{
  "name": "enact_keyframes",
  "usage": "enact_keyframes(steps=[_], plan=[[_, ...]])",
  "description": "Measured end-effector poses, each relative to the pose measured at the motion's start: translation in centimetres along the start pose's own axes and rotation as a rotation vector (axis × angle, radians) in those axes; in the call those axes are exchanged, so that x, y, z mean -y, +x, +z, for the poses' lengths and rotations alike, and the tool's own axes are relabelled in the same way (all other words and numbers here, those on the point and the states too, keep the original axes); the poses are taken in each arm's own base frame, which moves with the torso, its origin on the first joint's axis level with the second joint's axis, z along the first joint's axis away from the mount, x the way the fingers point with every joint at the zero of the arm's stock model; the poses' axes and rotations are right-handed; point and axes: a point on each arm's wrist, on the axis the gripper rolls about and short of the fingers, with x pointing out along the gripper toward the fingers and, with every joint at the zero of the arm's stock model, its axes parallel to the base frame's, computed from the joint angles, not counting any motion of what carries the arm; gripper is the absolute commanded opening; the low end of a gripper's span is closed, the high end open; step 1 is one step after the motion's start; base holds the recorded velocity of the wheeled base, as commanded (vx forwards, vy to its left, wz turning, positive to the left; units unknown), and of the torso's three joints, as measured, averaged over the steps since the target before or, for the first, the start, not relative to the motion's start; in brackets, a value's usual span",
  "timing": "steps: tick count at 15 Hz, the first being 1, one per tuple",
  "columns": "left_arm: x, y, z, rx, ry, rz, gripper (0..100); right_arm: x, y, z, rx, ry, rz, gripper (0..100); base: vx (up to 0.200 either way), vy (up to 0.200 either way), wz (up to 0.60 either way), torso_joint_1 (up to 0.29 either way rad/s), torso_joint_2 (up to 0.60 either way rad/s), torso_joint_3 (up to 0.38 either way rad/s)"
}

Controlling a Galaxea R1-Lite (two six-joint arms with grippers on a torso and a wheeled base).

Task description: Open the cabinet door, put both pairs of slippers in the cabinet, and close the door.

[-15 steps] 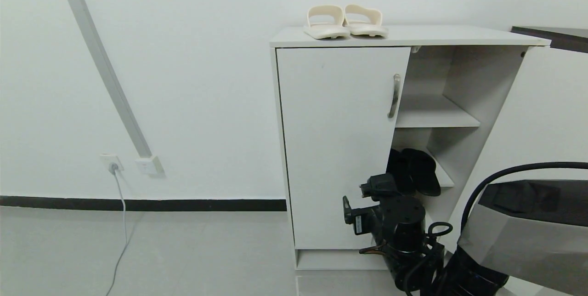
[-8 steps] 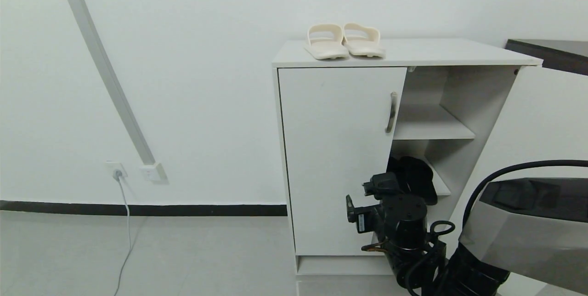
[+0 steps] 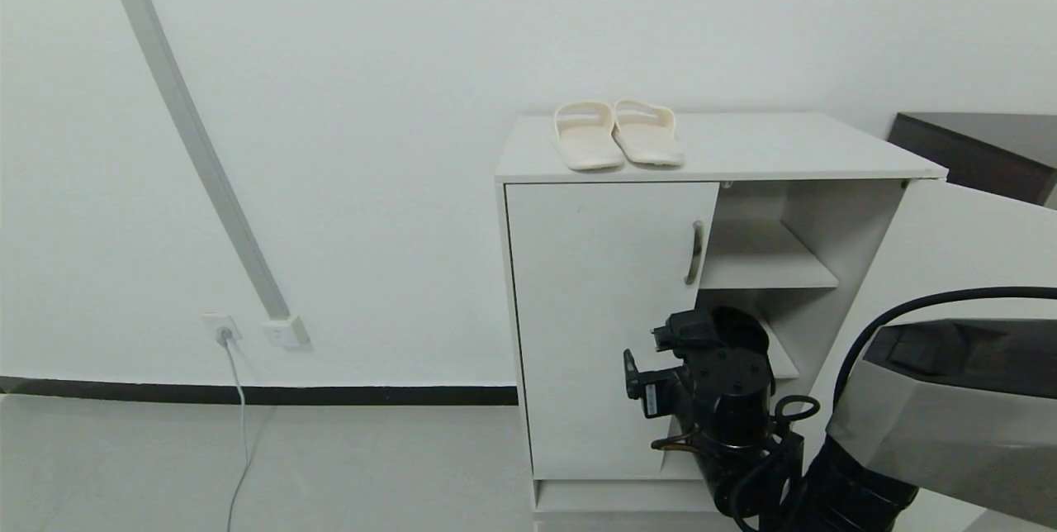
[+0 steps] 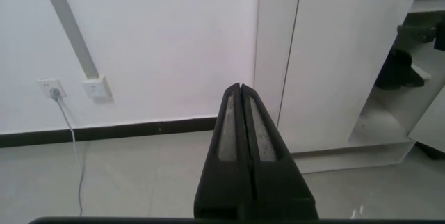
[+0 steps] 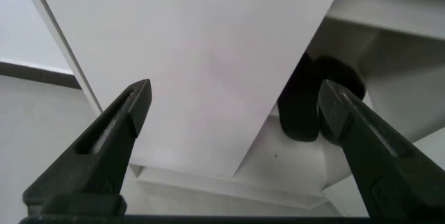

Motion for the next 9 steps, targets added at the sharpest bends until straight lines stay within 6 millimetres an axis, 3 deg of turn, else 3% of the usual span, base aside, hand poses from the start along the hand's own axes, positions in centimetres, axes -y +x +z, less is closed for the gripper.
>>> enact_keyframes(steps=[9], plan=[[0.0,0.0,0.0,0.0,0.0,0.0,0,0.08,-0.21,-0.01,-0.004,-0.003,0.002,100,0.0,0.0,0.0,0.189,-0.5,-0.318]])
